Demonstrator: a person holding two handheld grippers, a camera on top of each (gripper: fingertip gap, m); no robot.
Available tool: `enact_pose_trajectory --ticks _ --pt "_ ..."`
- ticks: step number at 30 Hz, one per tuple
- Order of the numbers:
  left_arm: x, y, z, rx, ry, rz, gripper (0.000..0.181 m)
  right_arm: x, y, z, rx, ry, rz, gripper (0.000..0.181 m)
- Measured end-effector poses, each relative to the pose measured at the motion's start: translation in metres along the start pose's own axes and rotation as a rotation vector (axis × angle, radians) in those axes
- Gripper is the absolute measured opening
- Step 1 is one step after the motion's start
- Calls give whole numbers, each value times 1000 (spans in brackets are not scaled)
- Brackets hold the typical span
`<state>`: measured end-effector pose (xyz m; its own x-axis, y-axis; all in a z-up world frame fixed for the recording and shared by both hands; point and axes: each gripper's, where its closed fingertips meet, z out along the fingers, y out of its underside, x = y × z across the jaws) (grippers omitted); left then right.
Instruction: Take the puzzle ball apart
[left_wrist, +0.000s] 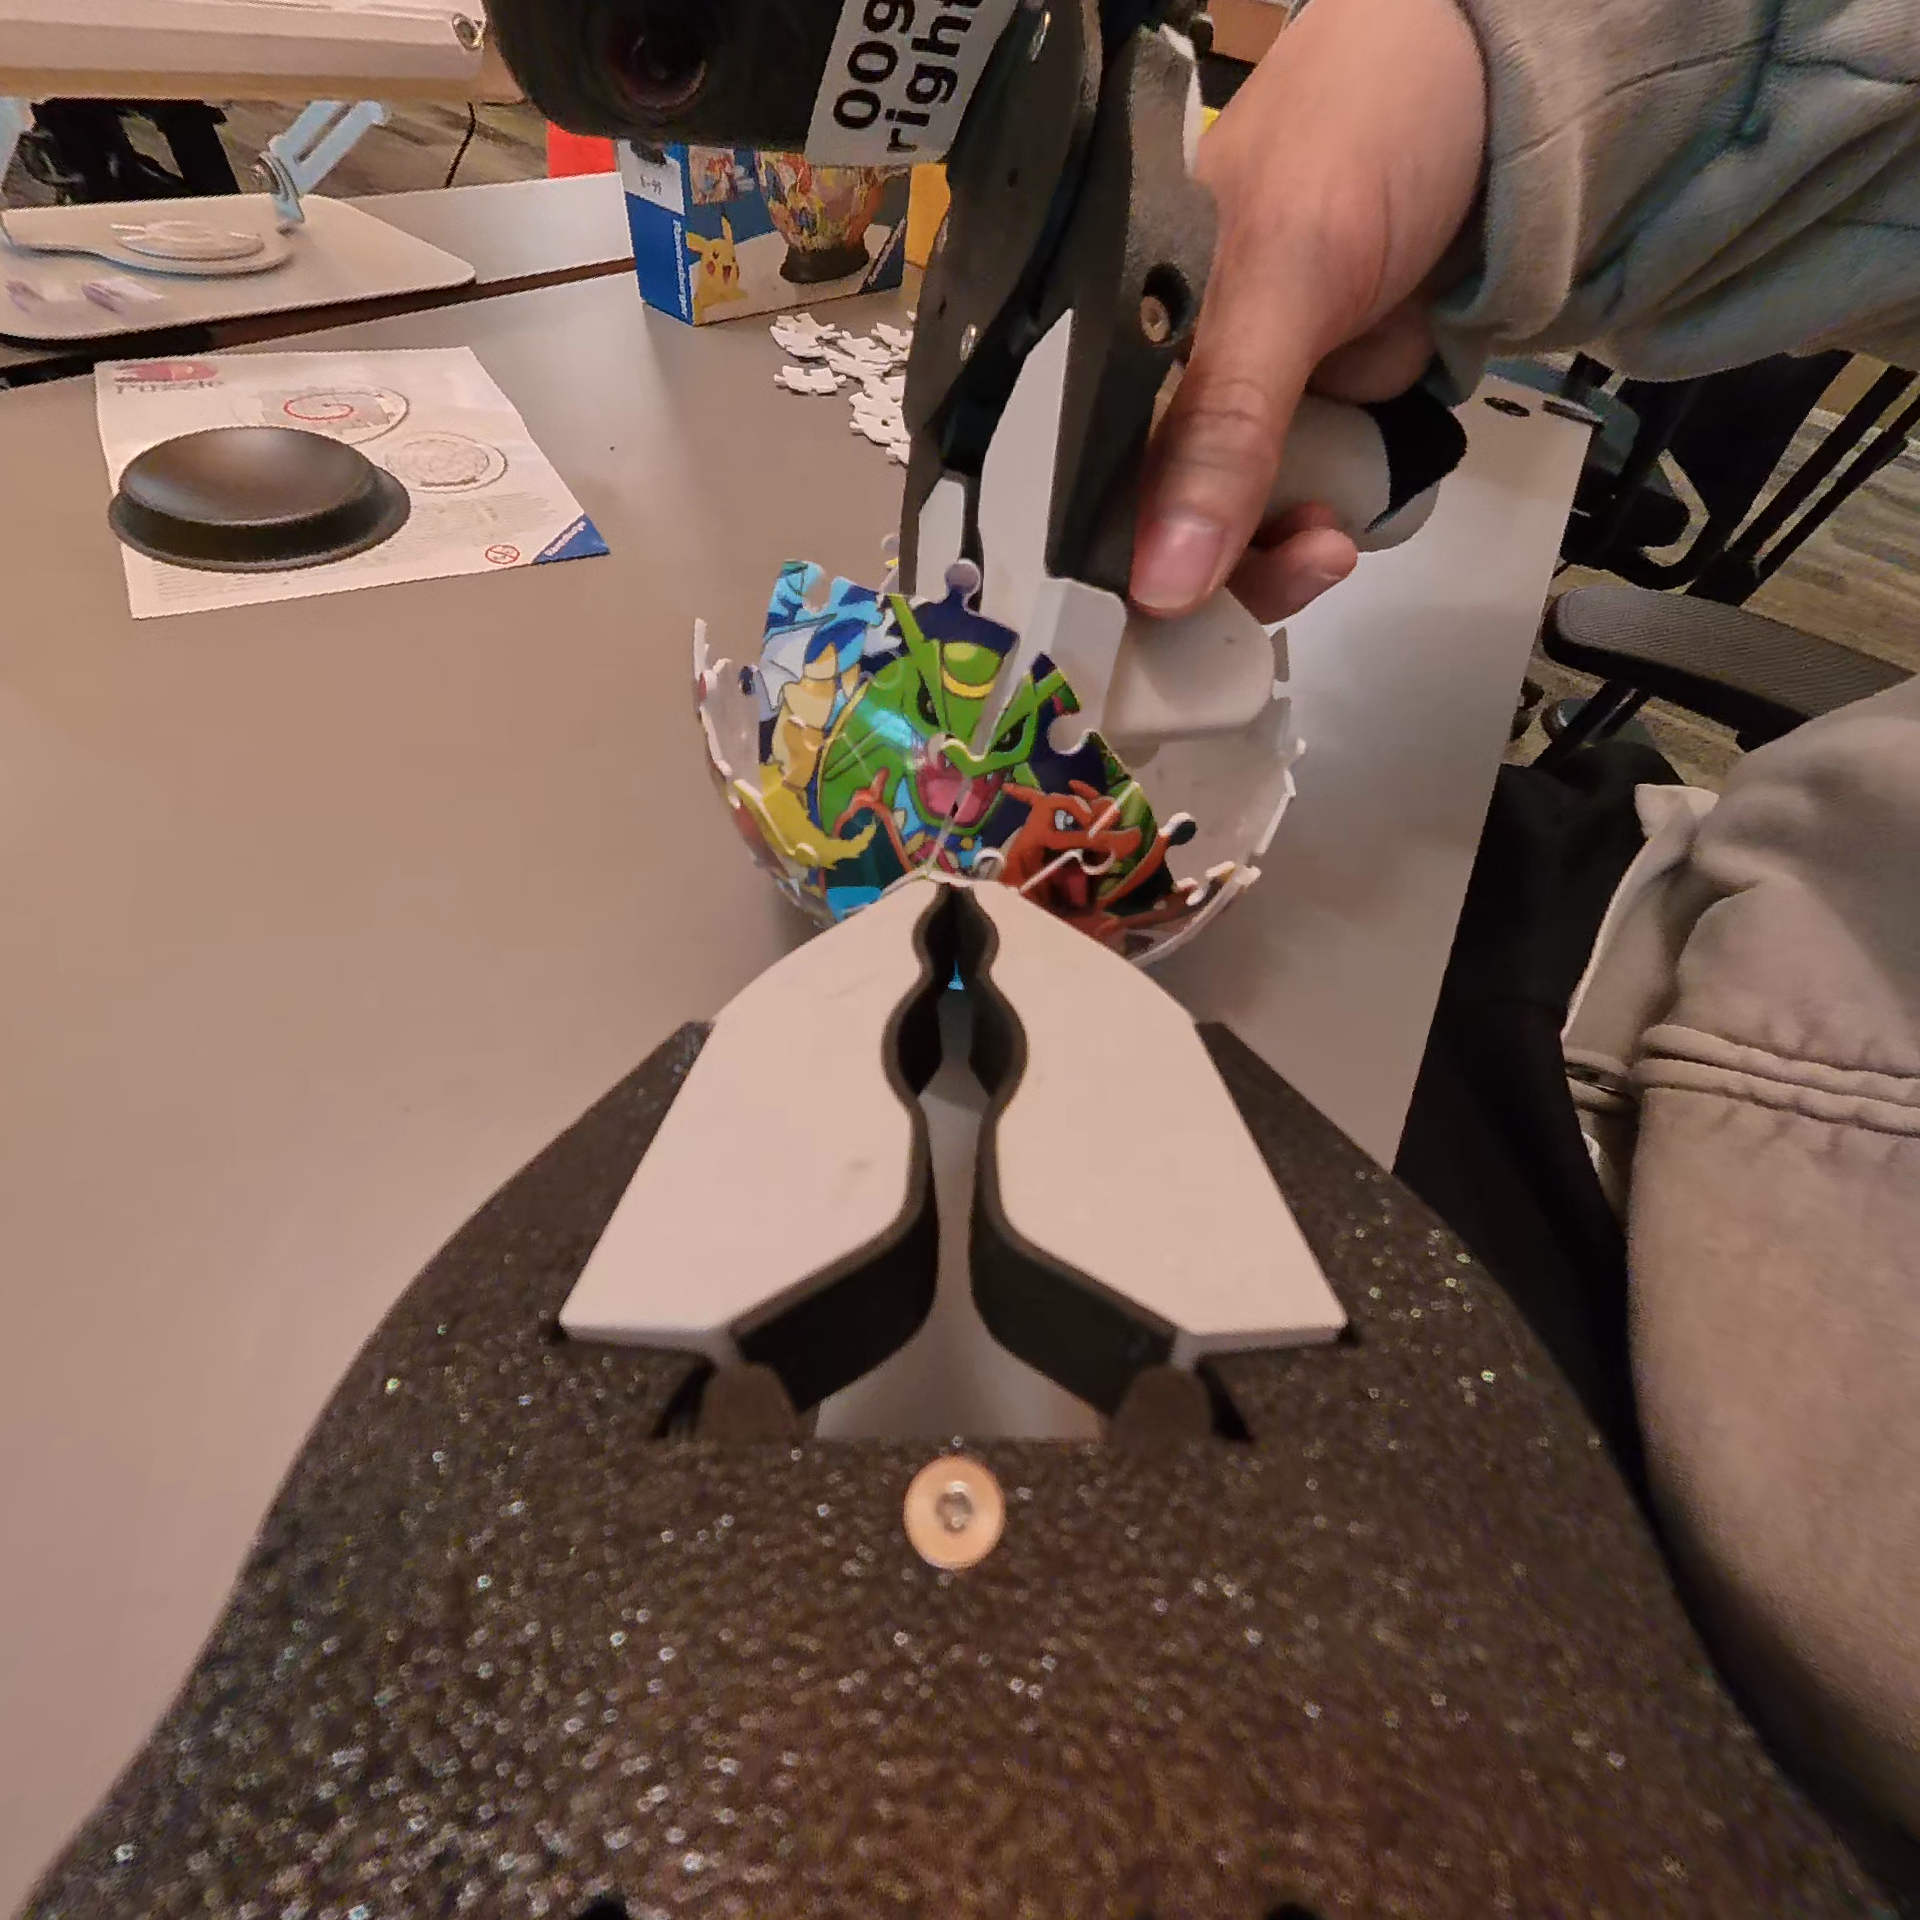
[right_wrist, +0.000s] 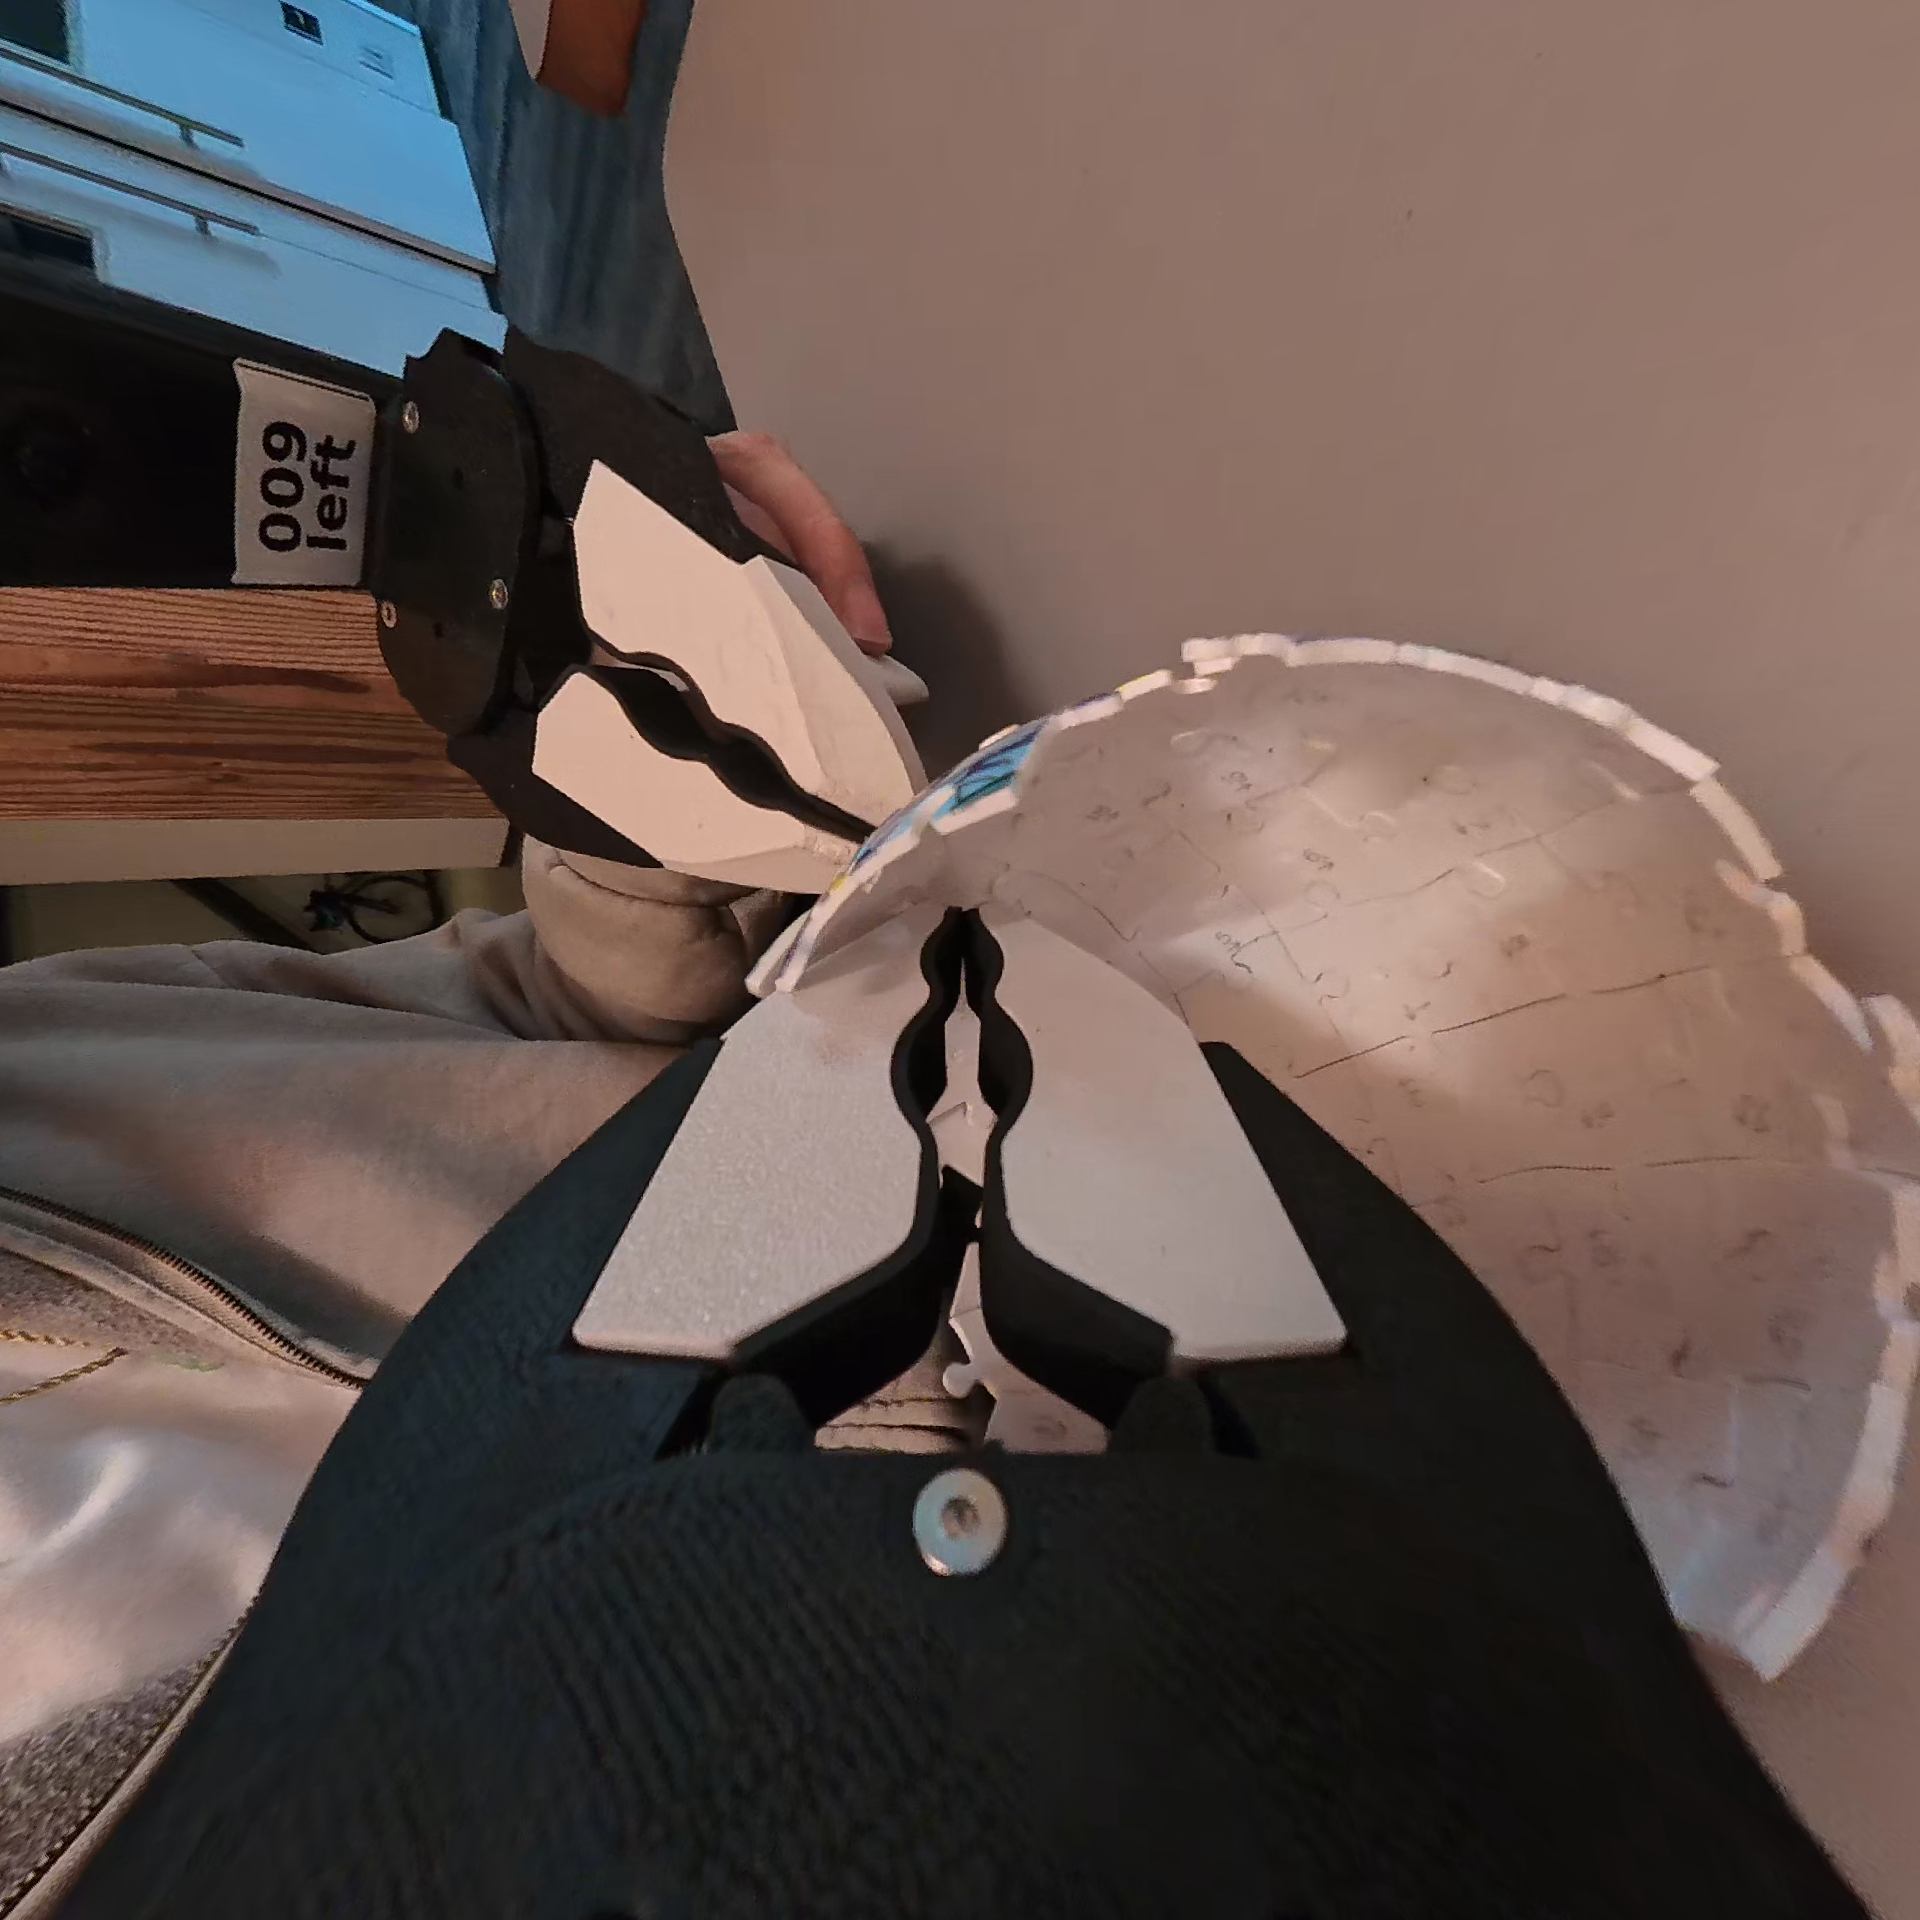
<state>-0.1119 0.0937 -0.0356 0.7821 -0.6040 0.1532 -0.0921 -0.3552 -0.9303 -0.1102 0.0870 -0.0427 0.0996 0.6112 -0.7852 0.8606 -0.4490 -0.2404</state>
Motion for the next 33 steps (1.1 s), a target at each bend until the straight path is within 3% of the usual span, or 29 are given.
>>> enact_pose_trajectory --ticks 33 --pt "1 -4 1 23 -7 9 0 -3 -3 -4 18 -48 28 0"
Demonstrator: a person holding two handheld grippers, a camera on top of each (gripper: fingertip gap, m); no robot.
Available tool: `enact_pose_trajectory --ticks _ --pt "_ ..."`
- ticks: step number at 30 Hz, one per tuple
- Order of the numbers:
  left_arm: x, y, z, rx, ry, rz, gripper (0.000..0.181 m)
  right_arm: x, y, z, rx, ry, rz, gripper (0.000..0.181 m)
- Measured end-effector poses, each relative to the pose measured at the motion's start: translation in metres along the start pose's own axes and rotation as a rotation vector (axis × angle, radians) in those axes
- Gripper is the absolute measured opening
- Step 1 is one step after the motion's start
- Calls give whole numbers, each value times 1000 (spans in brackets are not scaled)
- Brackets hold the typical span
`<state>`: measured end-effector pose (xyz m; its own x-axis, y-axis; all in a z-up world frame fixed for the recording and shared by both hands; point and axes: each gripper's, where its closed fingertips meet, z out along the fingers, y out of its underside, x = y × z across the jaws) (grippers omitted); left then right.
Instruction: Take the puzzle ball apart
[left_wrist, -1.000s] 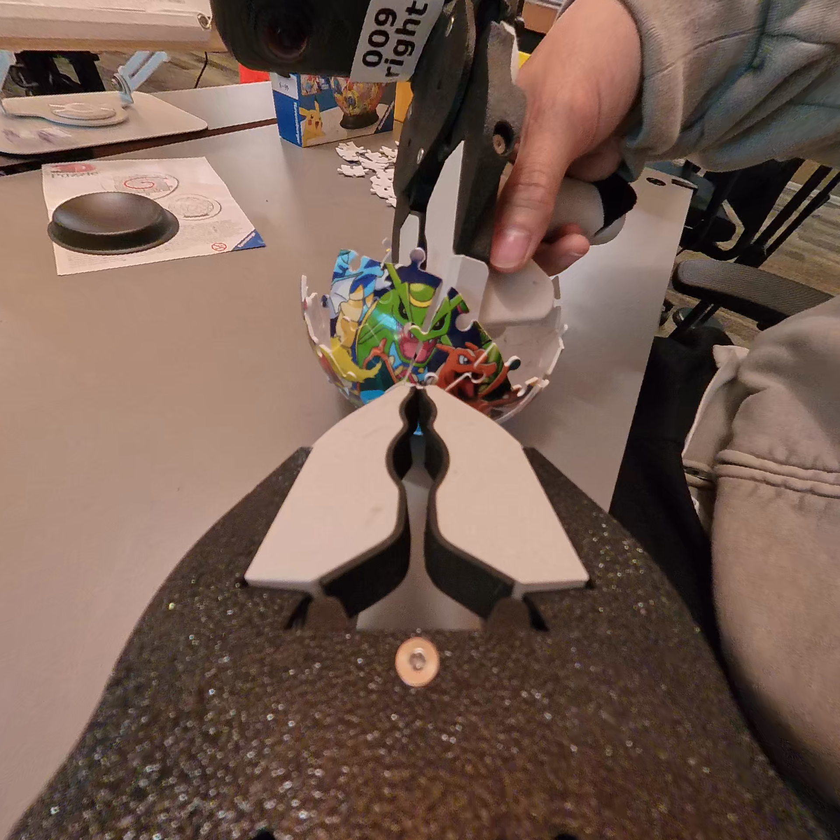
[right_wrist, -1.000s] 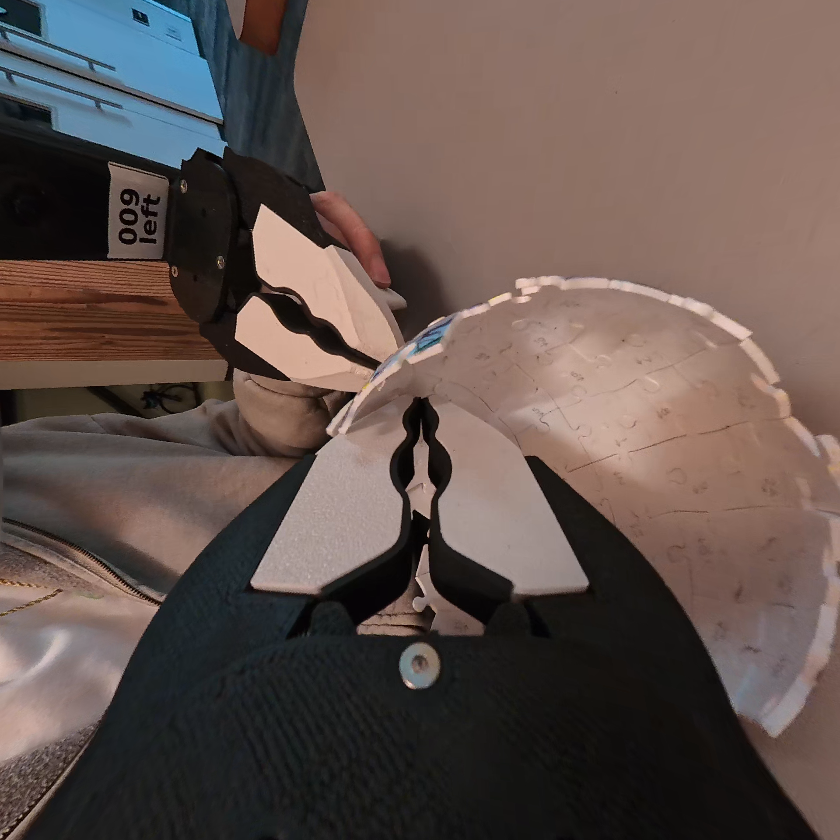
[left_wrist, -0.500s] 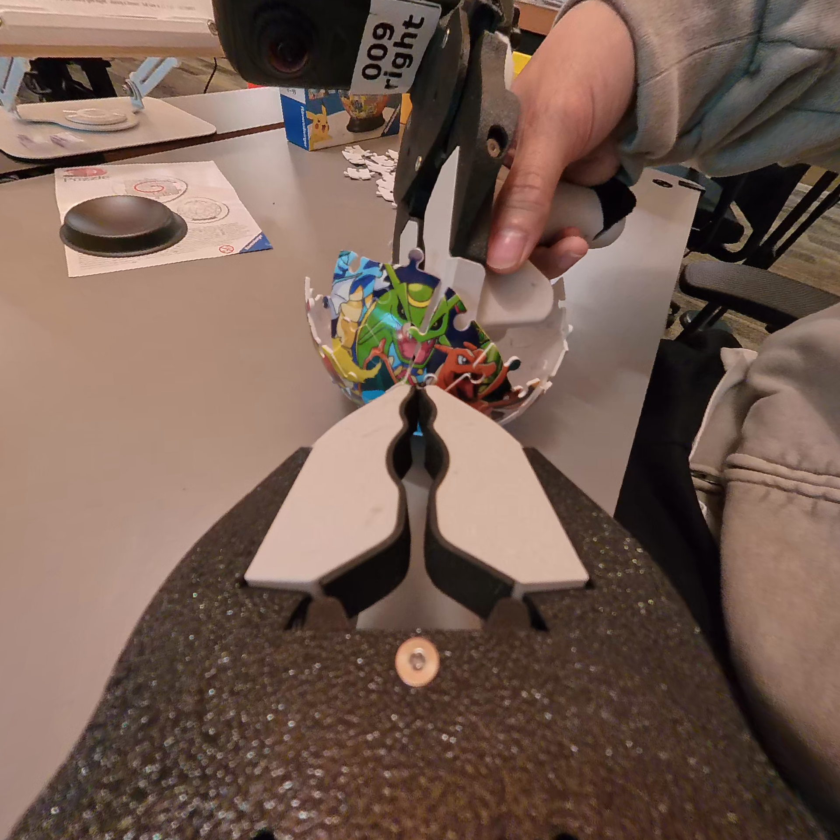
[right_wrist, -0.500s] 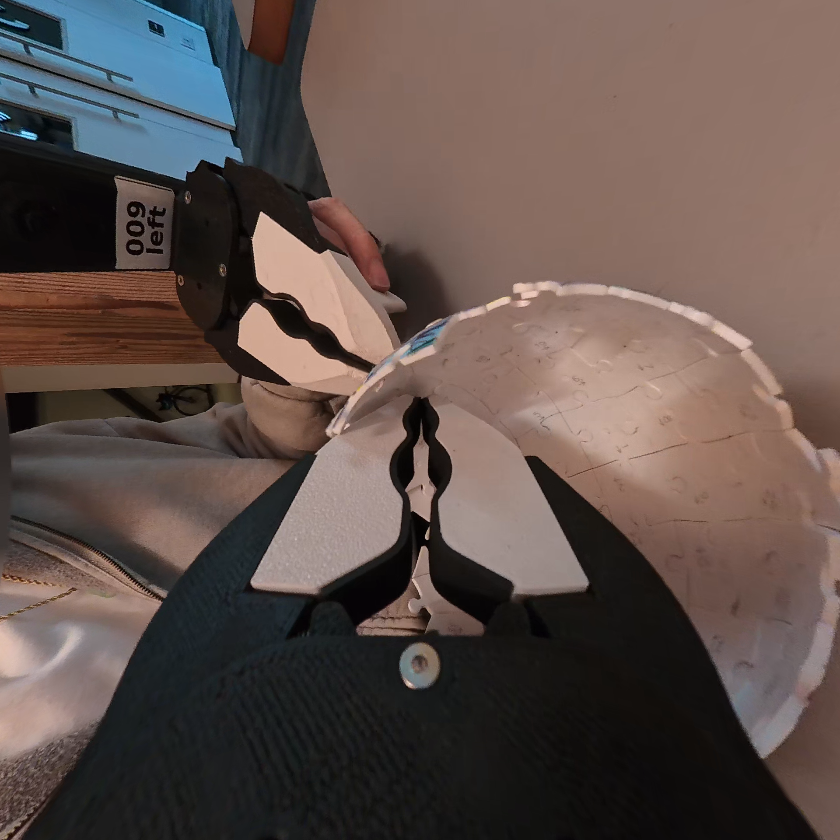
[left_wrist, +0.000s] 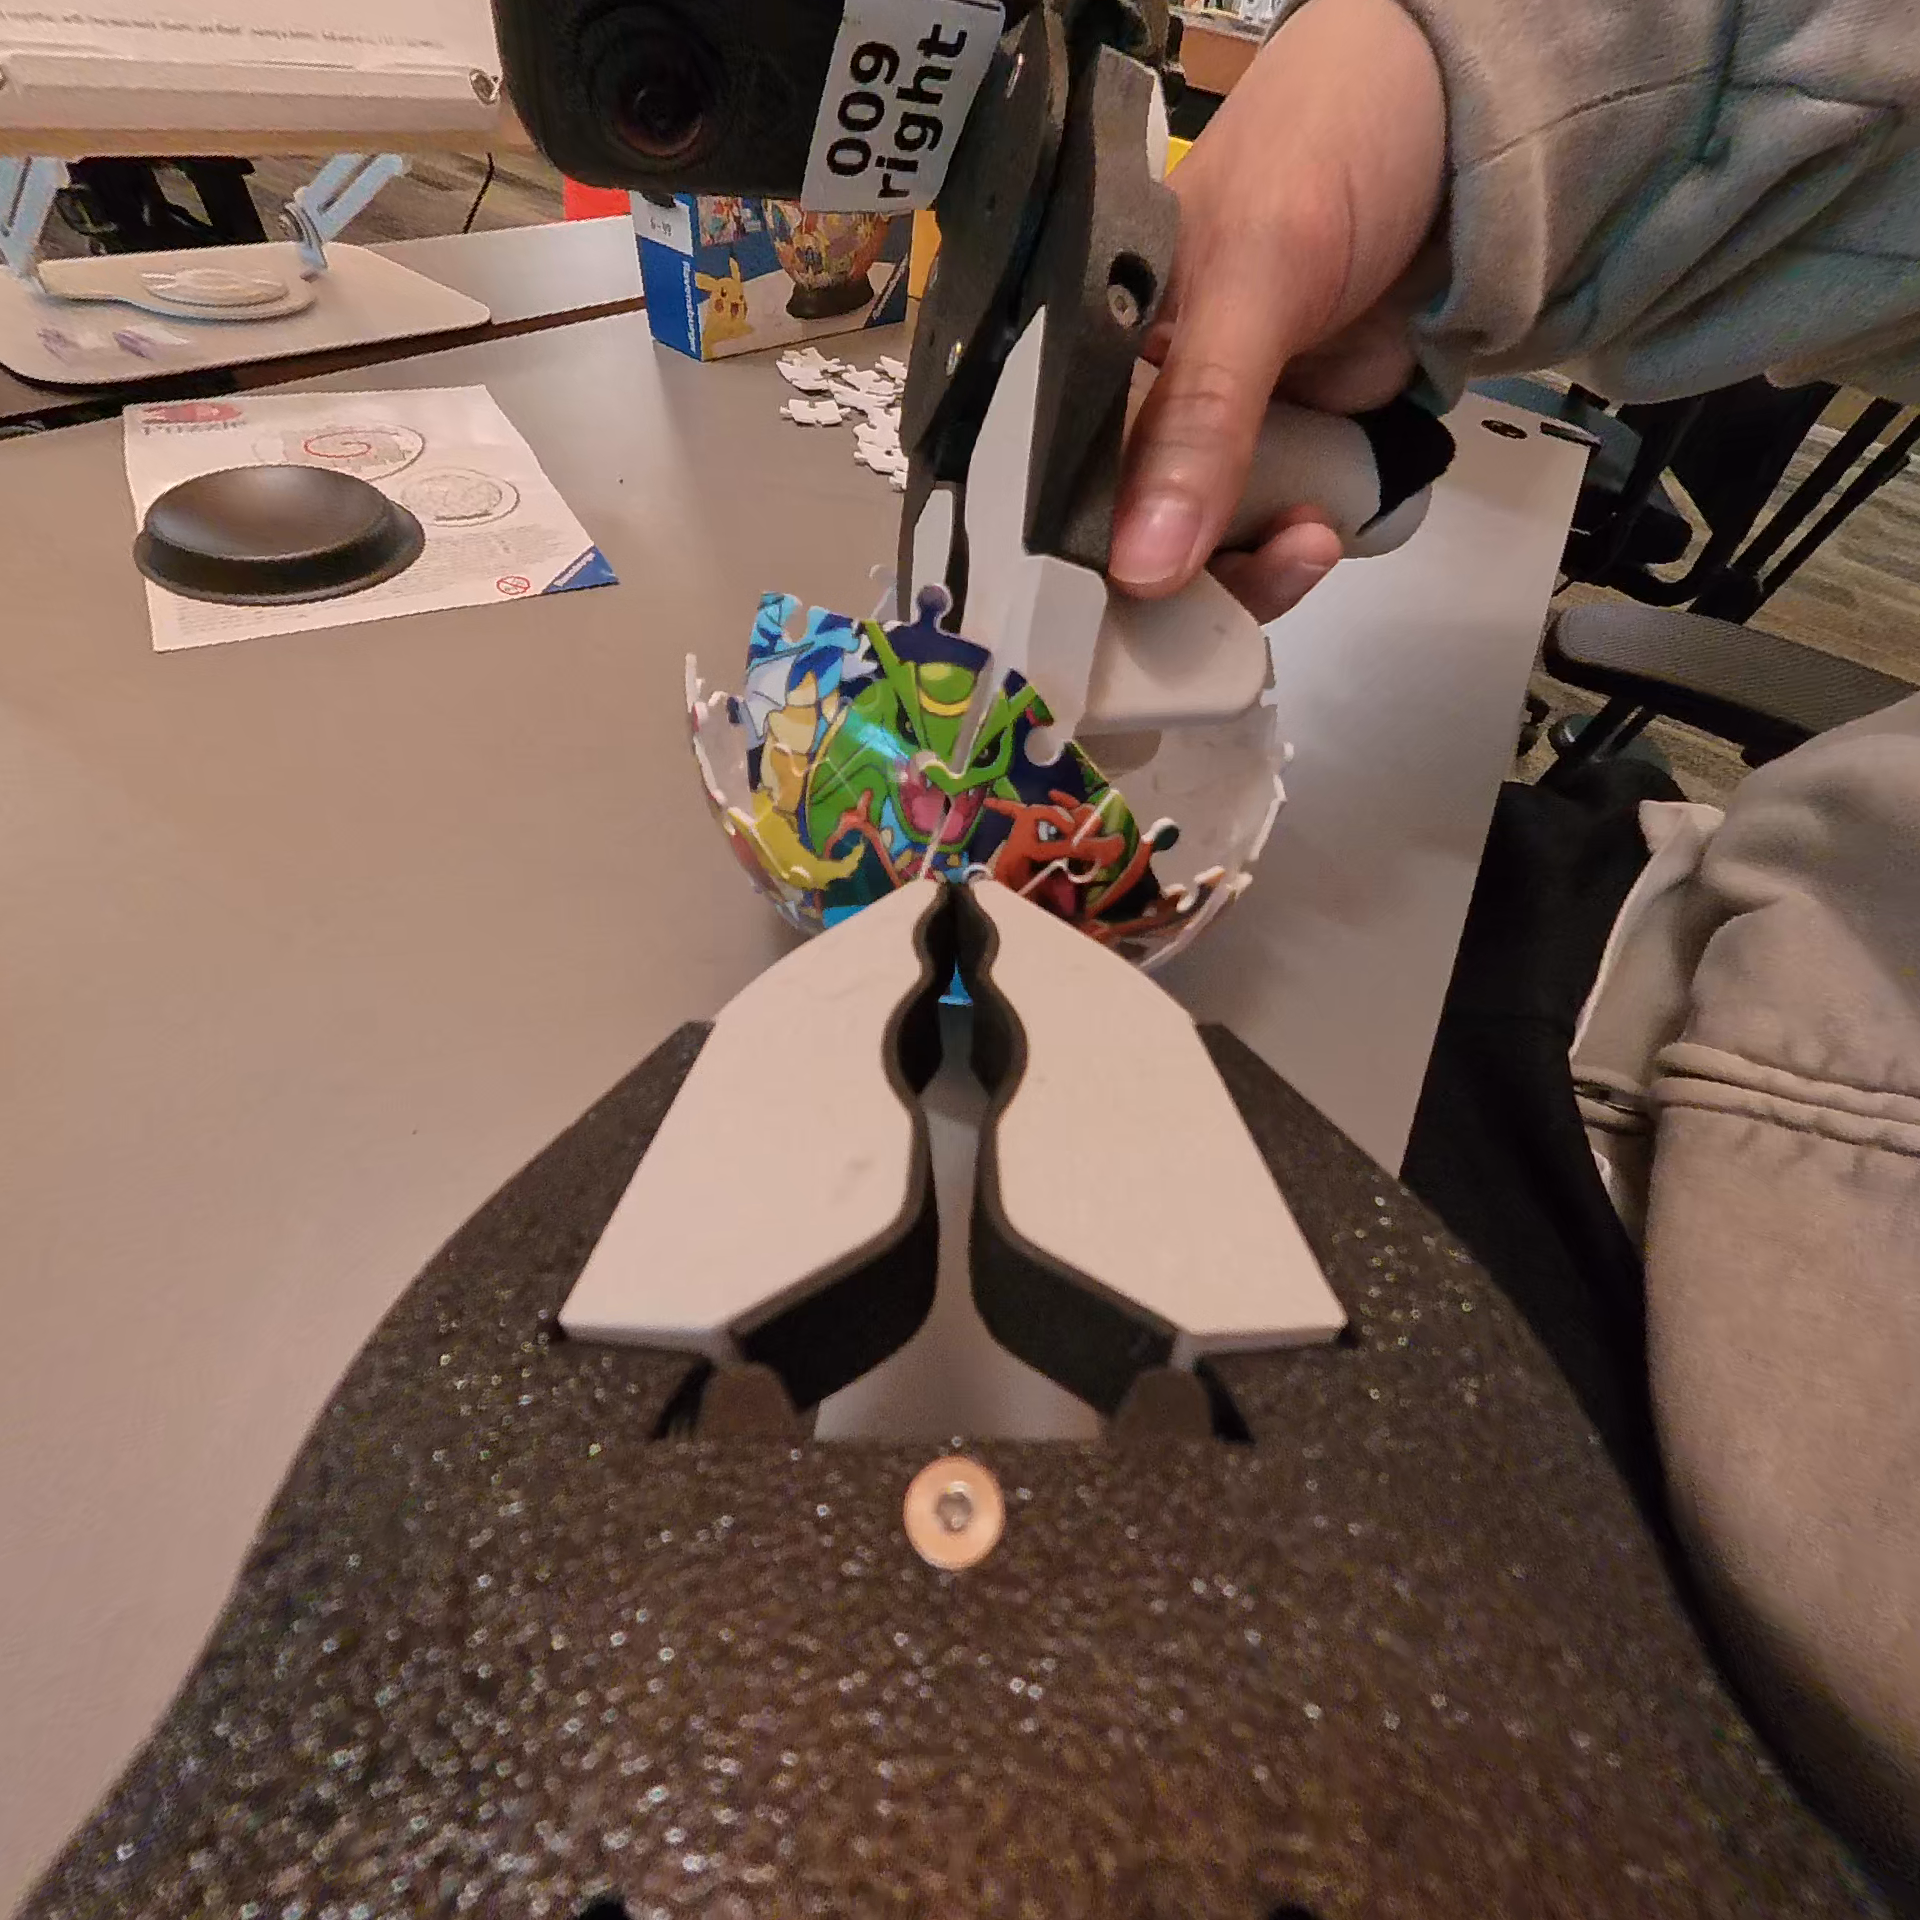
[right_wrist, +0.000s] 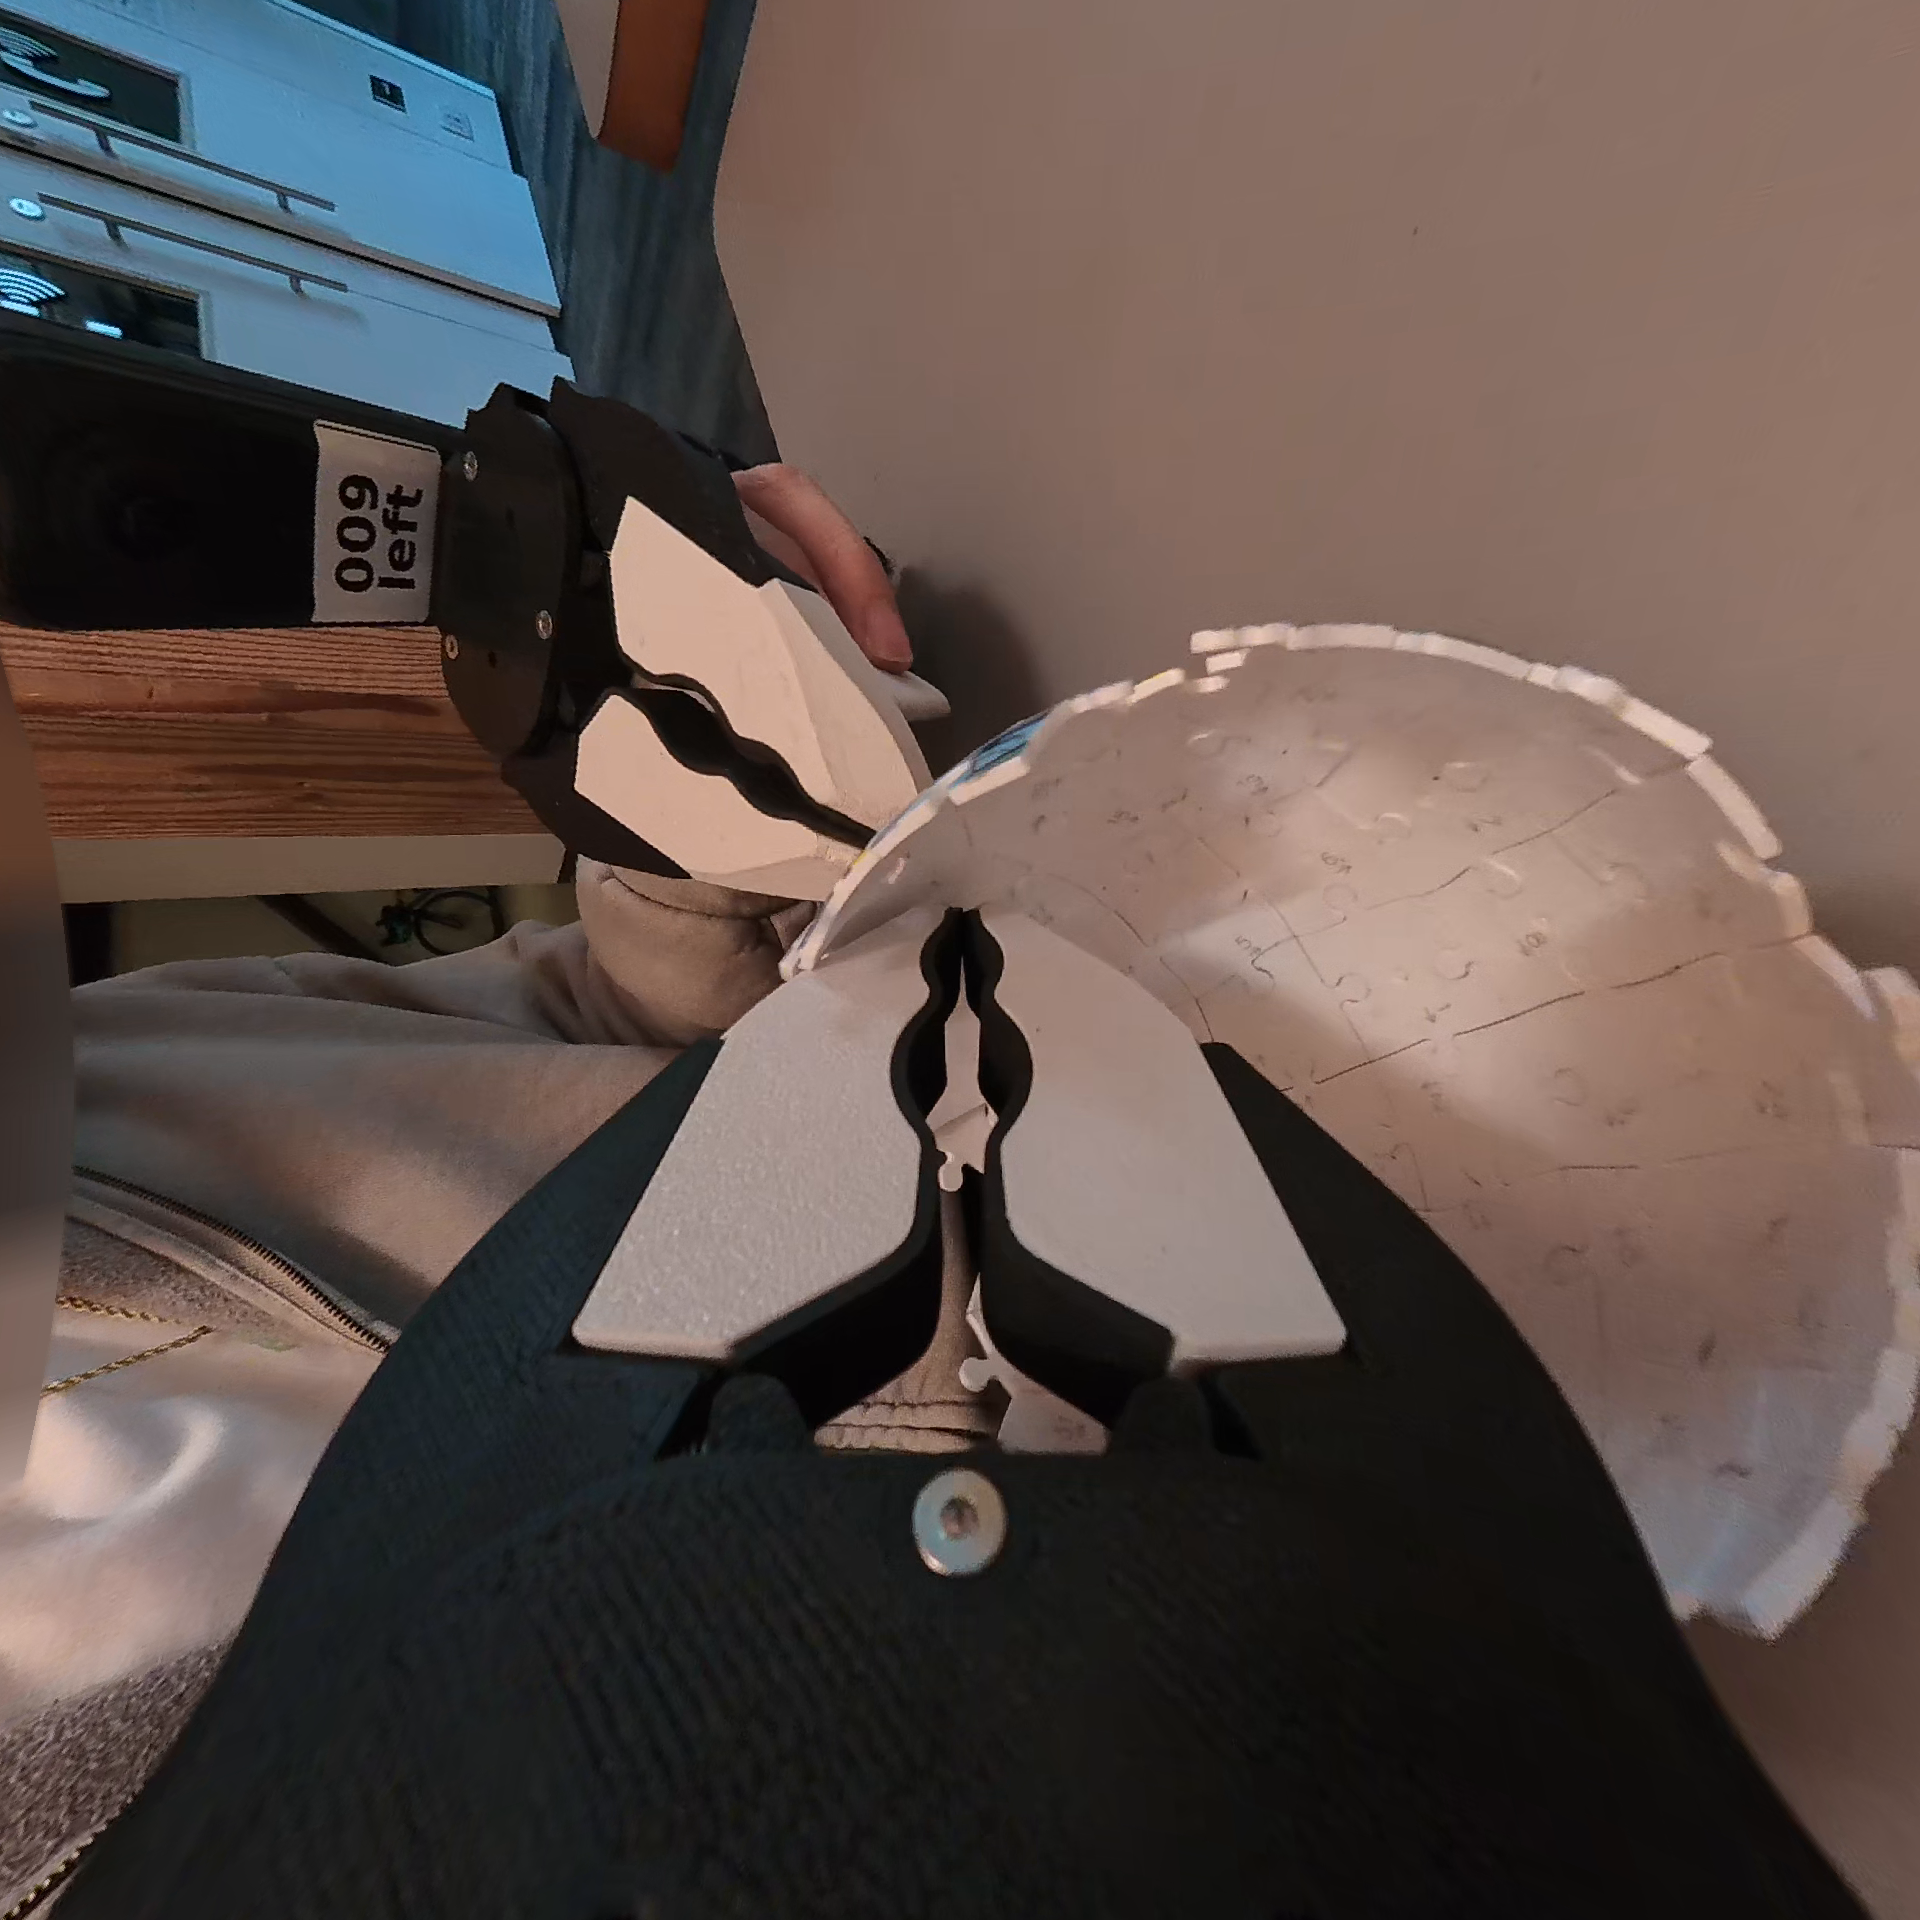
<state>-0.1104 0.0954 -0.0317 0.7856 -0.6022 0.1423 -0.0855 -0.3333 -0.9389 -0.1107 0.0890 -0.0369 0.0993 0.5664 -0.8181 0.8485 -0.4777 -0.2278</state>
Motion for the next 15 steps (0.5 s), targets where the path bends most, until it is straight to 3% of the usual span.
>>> enact_pose_trajectory --ticks 15 --pt "-3 0 0 -1 -16 -1 0 2 -1 2 9 -23 15 0"
